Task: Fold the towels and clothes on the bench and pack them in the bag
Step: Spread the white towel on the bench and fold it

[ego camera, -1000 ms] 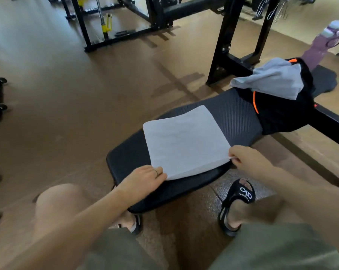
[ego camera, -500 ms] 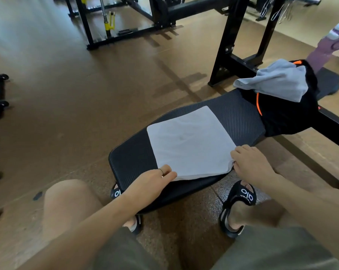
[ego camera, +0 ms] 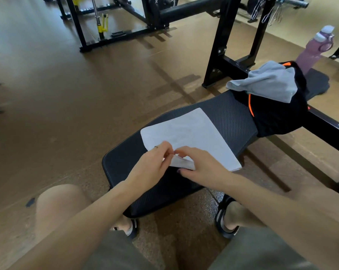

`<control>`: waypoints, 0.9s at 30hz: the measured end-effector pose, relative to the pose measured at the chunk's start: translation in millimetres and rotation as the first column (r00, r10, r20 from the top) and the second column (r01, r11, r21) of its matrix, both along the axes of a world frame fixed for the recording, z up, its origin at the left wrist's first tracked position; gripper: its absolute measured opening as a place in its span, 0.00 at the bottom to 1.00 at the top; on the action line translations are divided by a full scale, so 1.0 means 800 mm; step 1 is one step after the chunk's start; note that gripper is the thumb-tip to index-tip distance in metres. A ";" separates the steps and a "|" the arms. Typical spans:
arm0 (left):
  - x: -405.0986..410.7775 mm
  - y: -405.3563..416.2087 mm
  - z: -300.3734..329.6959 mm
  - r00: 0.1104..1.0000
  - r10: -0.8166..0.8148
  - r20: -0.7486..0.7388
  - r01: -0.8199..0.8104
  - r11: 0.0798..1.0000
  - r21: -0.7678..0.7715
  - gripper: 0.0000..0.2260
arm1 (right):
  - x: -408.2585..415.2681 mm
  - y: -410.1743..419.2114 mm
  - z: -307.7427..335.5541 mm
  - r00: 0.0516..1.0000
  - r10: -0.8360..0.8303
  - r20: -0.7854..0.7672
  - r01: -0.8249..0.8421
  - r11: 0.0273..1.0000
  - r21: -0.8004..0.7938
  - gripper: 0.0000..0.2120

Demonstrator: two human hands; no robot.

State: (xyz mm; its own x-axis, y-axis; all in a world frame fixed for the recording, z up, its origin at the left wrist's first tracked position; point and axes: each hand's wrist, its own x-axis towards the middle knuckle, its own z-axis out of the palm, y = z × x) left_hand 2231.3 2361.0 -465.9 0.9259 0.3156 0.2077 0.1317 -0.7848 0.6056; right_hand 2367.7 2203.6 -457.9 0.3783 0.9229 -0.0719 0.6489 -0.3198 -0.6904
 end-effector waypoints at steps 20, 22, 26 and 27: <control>0.021 0.008 0.052 0.991 0.019 0.131 -0.021 1.000 0.012 0.03 | 0.027 0.020 0.105 0.988 -0.104 0.113 0.084 0.982 0.171 0.06; 0.020 0.012 0.053 0.990 0.027 0.136 -0.032 0.999 0.039 0.03 | 0.028 0.019 0.117 0.986 -0.097 0.137 0.071 0.981 0.182 0.06; 0.020 0.021 0.055 0.990 0.059 0.131 -0.073 0.992 0.099 0.06 | 0.037 0.017 0.146 0.981 -0.127 0.147 0.083 0.959 0.273 0.06; 0.020 0.023 0.055 0.990 0.077 0.118 -0.091 0.989 0.114 0.07 | 0.041 0.017 0.153 0.979 -0.142 0.146 0.093 0.950 0.299 0.06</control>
State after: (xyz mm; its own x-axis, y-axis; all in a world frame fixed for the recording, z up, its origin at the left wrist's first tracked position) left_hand 2247.3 2379.0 -422.1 0.8657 0.3581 0.3498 0.1362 -0.8409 0.5238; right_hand 2400.7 2217.1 -335.7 0.4691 0.8429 0.2636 0.7308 -0.2029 -0.6517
